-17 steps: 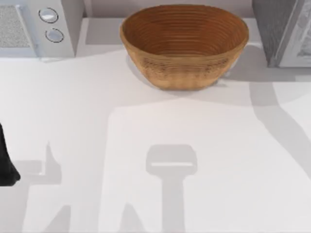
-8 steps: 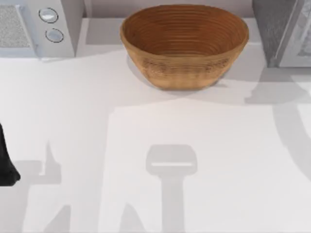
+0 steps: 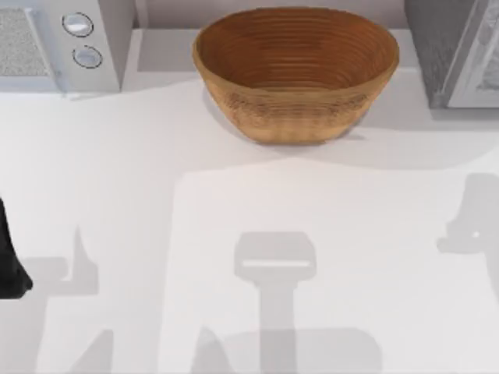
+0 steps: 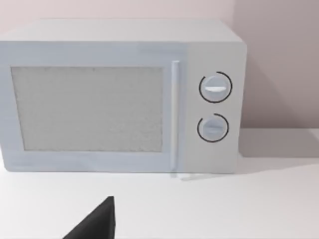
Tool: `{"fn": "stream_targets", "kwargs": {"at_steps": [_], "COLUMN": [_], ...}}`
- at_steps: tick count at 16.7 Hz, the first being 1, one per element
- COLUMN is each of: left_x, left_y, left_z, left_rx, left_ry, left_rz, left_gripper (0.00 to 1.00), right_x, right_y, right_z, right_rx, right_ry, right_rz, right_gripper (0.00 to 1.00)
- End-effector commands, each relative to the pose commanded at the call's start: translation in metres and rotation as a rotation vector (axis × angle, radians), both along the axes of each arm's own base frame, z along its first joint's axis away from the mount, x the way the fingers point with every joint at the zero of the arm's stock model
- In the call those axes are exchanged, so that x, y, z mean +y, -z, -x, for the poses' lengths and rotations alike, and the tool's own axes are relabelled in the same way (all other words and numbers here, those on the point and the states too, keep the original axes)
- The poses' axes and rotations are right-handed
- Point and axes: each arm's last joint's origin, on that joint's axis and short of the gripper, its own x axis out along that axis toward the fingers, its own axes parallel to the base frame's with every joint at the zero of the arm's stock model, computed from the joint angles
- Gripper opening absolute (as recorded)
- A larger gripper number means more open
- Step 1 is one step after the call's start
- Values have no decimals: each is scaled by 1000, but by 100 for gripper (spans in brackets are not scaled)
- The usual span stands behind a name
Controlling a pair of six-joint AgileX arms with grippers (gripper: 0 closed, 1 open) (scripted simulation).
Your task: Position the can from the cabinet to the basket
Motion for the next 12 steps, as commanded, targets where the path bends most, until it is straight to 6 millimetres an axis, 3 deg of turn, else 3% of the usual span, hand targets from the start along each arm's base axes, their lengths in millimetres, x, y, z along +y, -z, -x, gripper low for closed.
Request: {"fn": "stream_targets", "kwargs": {"at_steps": [3,6,9,12], "left_x": [0,0,0,0], "left_y": [0,0,0,0], "left_z": [0,0,0,0], "left_rx": [0,0,0,0], "left_ry": [0,0,0,0], "left_rz": [0,0,0,0], "left_gripper": [100,100,100,100], "right_x": [-8,-12,-14,-15], "right_y": [61,98,112,113], "right_z": [8,11,11,11], "right_rx": [-35,-92,-124,-124], "right_ry": [-3,-7,-9,-9], "right_rz": [-14,-21,-22,-22], "right_gripper": [0,0,0,0]}}
